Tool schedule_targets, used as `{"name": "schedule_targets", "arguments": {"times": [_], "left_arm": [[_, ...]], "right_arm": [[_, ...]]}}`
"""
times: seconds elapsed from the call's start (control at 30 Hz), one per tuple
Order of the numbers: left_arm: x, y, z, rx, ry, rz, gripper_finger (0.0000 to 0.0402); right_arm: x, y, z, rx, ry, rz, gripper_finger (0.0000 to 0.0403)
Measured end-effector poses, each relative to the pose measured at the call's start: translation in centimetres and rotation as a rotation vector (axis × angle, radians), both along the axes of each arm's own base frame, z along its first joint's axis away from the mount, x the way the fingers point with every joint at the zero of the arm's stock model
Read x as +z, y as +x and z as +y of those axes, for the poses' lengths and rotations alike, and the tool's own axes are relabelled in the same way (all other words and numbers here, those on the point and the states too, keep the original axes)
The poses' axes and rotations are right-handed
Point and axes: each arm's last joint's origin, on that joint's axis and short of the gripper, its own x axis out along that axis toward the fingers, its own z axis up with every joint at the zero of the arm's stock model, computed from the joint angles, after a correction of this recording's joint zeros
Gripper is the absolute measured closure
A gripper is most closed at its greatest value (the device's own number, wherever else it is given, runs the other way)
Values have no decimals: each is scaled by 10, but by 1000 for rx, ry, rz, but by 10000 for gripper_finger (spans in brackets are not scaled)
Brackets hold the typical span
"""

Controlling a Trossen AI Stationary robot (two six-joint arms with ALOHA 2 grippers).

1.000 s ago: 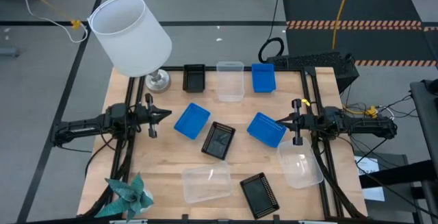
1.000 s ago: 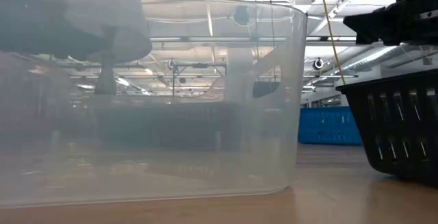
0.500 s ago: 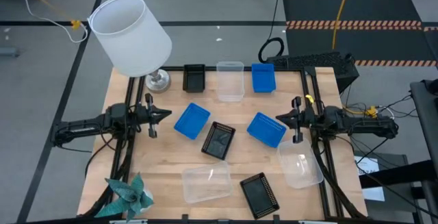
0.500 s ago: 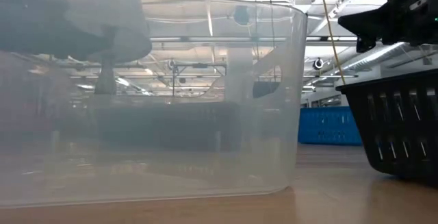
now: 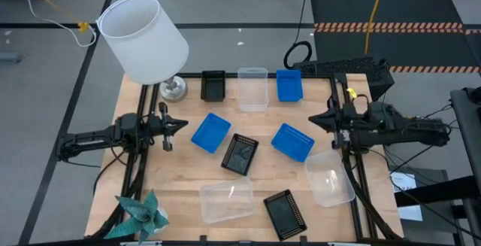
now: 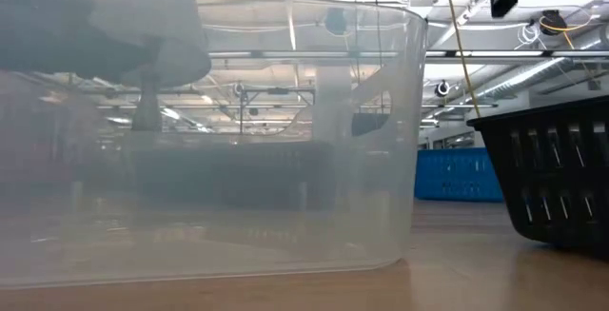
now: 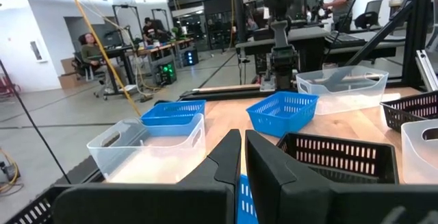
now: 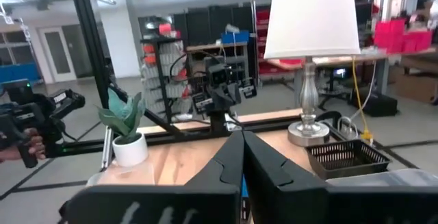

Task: Stack baskets by color
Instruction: Stack the bottom right blue bin on the top right blue bin

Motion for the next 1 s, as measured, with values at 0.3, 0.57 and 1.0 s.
{"name": "schedule_targets", "arguments": {"times": [0.3,0.57,1.0], "left_arm": [[0,0,0,0,0,-1,376],[0,0,0,-1,-7,-3,376],[0,0,0,-7,-113,-22,376]], "right_arm": [[72,5,0,0,34,84,403],[122,6,0,-7,79,230,403],[158,19,0,-32,157,479,403]]}}
